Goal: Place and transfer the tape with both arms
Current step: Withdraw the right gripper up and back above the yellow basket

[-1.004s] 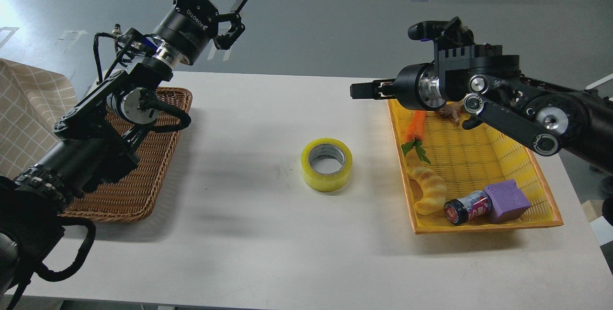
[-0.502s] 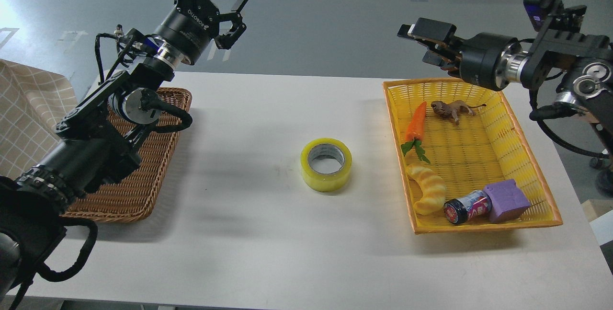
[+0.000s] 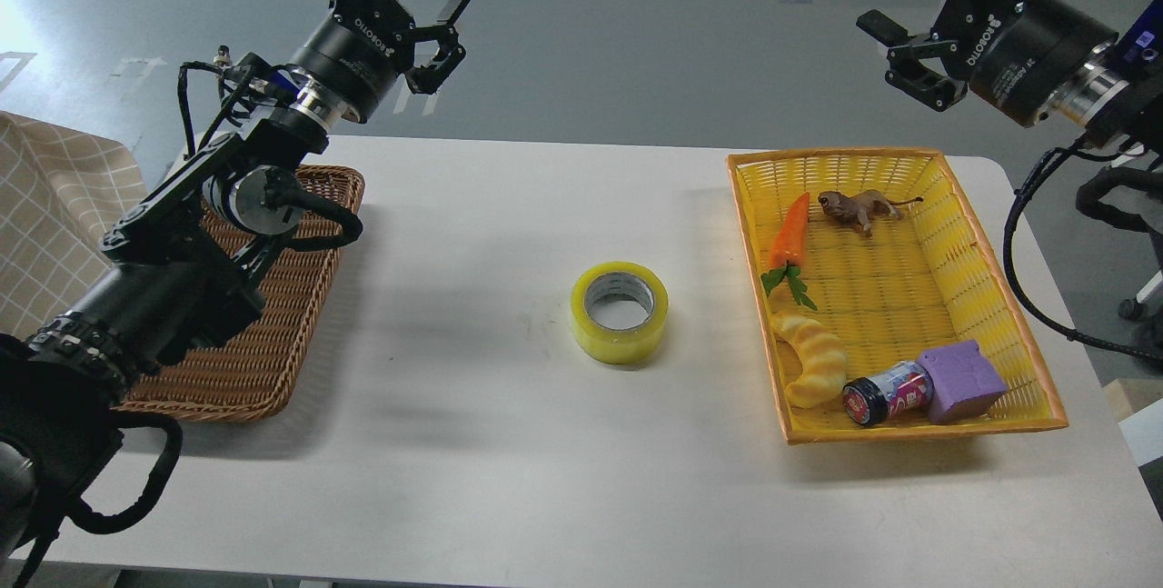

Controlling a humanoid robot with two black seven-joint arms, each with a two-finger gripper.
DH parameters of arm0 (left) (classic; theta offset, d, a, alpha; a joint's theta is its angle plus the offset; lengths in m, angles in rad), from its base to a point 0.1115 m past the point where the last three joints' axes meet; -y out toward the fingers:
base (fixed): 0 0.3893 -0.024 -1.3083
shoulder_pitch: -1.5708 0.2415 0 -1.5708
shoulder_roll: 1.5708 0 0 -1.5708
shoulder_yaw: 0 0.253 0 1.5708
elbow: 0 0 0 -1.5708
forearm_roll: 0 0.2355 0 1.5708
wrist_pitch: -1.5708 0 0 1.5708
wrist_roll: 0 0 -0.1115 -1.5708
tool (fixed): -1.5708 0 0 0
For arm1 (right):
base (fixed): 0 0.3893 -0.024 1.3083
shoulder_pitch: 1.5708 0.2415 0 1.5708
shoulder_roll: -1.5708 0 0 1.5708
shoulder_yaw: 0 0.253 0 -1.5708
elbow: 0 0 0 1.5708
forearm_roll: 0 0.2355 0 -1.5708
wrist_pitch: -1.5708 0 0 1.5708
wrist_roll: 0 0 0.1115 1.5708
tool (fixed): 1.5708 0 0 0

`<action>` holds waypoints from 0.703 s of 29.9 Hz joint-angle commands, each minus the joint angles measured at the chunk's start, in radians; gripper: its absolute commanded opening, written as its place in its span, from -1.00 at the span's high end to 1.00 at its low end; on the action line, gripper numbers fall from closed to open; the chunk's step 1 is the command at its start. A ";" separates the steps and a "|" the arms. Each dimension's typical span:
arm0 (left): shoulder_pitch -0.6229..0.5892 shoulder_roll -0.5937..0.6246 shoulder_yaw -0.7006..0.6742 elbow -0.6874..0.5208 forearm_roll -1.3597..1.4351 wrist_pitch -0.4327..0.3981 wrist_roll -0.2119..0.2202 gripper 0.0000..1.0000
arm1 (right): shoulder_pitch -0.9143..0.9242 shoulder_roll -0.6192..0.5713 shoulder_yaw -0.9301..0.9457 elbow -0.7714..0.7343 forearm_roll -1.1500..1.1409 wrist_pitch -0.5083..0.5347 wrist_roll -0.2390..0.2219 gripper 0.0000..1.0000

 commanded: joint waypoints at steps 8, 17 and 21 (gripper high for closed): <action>0.000 0.014 -0.003 0.000 -0.001 0.000 0.004 -0.96 | -0.050 0.135 0.135 -0.096 0.274 0.000 -0.012 -0.99; 0.000 0.008 -0.004 0.000 0.000 0.000 0.001 -0.96 | -0.048 0.204 0.140 -0.105 0.381 0.000 -0.012 -0.99; -0.002 0.011 0.005 0.001 0.016 0.000 0.006 -0.96 | -0.050 0.219 0.129 -0.095 0.392 0.000 -0.014 -0.99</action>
